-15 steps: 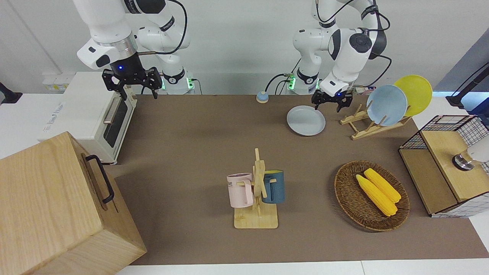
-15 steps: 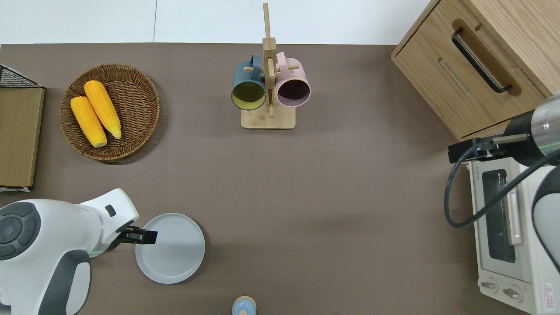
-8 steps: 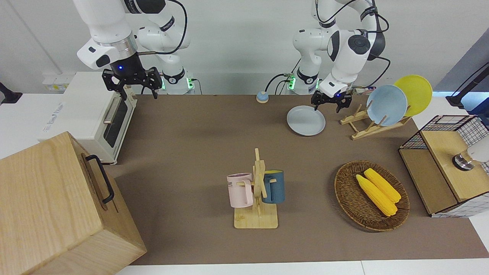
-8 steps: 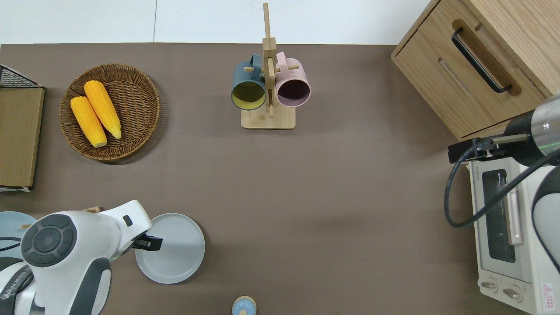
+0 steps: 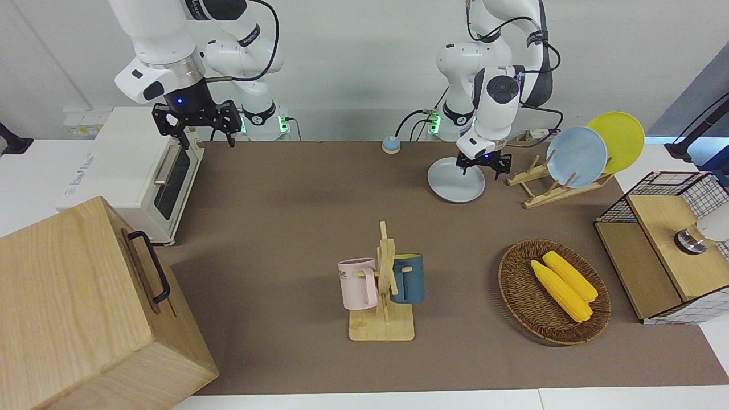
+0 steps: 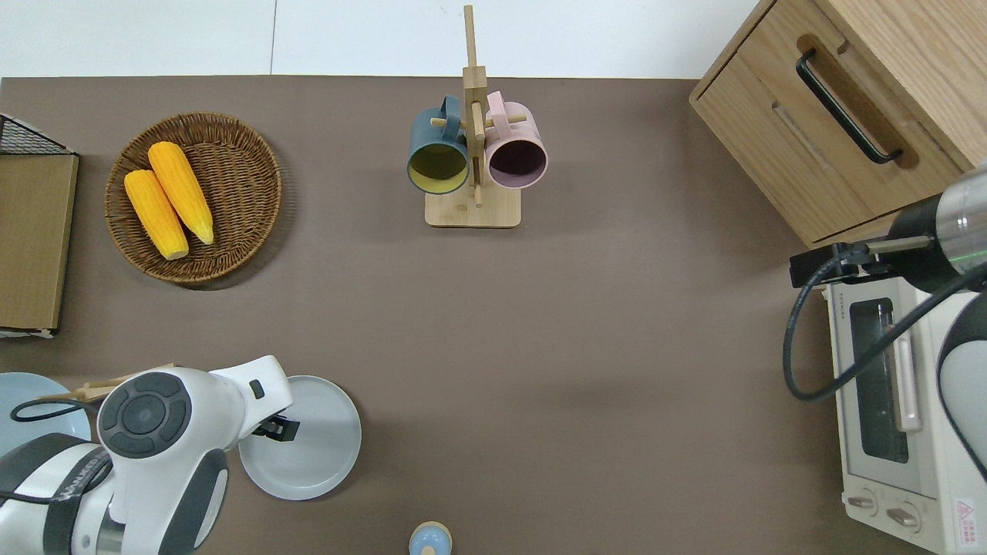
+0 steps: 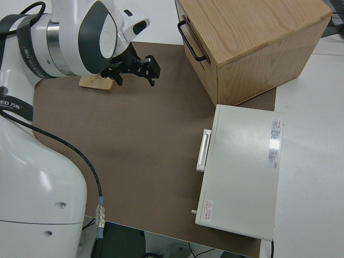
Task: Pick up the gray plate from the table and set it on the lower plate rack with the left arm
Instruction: 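Close the left gripper on the gray plate rim and tilt it up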
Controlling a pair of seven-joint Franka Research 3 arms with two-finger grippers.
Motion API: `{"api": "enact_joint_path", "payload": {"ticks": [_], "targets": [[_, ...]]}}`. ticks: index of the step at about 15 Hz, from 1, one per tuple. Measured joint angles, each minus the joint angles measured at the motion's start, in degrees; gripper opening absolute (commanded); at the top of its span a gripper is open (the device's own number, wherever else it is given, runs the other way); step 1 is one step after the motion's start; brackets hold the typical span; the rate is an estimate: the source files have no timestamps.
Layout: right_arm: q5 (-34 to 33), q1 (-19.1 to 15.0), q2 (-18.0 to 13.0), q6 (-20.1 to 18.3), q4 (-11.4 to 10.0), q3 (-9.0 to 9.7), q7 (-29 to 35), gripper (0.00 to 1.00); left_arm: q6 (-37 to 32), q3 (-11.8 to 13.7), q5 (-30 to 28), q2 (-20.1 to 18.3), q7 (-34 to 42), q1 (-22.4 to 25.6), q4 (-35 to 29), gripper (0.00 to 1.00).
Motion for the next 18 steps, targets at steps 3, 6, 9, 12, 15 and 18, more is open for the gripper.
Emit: {"api": "enact_joint_path", "payload": {"ticks": [3,6,9,12,15,18], "targets": [[0.00,0.00,0.00,0.00,0.00,0.00,0.00,0.983,1.76,0.01,0.26,1.90,0.00,0.00,-0.10,1.00],[0.00,0.00,0.00,0.00,0.00,0.00,0.00,0.983,3.16,0.06,0.54,3.74,0.00,0.00,-0.14,1.00],[0.00,0.00,0.00,0.00,0.00,0.00,0.00,0.983,5.65,0.08,0.88,6.03,0.00,0.00,-0.25,1.00],[0.00,0.00,0.00,0.00,0.00,0.00,0.00,0.983,7.75,0.13,0.92,8.11,0.00,0.00,-0.30,1.00],[0.00,0.00,0.00,0.00,0.00,0.00,0.00,0.983,8.45,0.17,0.93,8.83,0.00,0.00,-0.30,0.99],[0.00,0.00,0.00,0.00,0.00,0.00,0.00,0.983,8.48,0.17,0.94,9.01,0.00,0.00,-0.31,0.96]]}}
